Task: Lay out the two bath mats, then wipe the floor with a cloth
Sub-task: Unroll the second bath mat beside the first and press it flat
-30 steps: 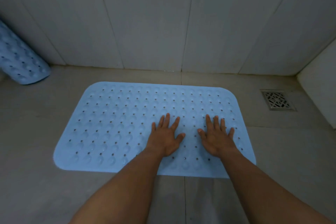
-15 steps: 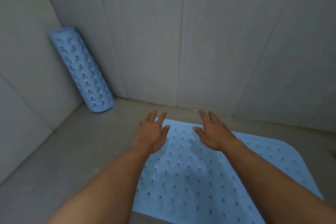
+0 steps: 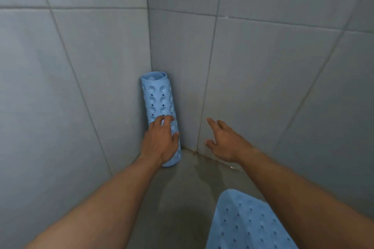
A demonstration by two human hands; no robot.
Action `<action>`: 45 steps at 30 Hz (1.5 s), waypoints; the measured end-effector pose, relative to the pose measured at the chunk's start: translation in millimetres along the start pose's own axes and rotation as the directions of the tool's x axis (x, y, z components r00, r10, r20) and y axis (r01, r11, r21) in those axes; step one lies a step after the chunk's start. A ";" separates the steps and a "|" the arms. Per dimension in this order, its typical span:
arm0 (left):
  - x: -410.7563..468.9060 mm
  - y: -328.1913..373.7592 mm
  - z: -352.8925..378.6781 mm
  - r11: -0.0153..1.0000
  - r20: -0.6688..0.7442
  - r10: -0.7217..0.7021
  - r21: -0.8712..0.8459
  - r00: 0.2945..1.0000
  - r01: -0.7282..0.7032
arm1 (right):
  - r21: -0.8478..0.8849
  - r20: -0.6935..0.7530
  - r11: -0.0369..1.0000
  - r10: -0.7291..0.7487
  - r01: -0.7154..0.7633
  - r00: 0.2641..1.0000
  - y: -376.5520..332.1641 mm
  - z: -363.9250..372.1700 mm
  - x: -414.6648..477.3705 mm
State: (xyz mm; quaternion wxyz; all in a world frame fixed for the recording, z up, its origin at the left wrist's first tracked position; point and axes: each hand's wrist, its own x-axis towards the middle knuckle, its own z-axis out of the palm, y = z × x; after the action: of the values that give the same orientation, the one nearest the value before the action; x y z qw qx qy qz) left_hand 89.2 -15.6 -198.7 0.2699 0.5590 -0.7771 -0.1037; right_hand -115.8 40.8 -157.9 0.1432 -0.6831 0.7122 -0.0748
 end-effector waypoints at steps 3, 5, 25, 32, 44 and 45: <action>28.9 -15.6 -19.4 0.993 -0.052 -0.099 -0.065 0.994 0.096 | 0.070 -0.020 0.995 -0.068 0.070 0.997 -32.2 -14.7 43.2; 49.7 -23.4 -24.7 0.976 -0.057 -0.175 -0.140 0.983 0.166 | 0.094 -0.051 0.987 -0.127 0.131 0.991 -50.7 -24.8 71.8; 95.1 -31.1 -22.4 0.790 0.040 -0.390 -0.498 0.920 0.357 | 0.306 -0.212 0.876 -0.319 0.373 0.924 -98.5 -24.7 162.3; 50.3 -9.8 -35.6 0.737 0.008 -0.326 -0.624 0.945 0.260 | 0.334 -0.391 0.859 -0.248 0.388 0.886 -88.0 -34.9 86.8; -72.8 8.9 -116.1 0.582 0.426 -0.174 -0.682 0.888 0.442 | 0.463 -0.316 0.792 -0.271 0.397 0.909 -112.7 -57.1 -60.0; -82.3 8.9 -119.8 0.573 0.449 -0.168 -0.680 0.877 0.458 | 0.488 -0.299 0.781 -0.270 0.390 0.915 -113.3 -55.8 -71.1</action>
State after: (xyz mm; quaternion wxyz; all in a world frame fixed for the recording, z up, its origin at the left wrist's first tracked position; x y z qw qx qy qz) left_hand 164.9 80.5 -119.8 0.3219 0.4937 -0.5777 -0.5646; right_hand -23.2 100.2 -63.6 0.2364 -0.7177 0.5420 -0.3679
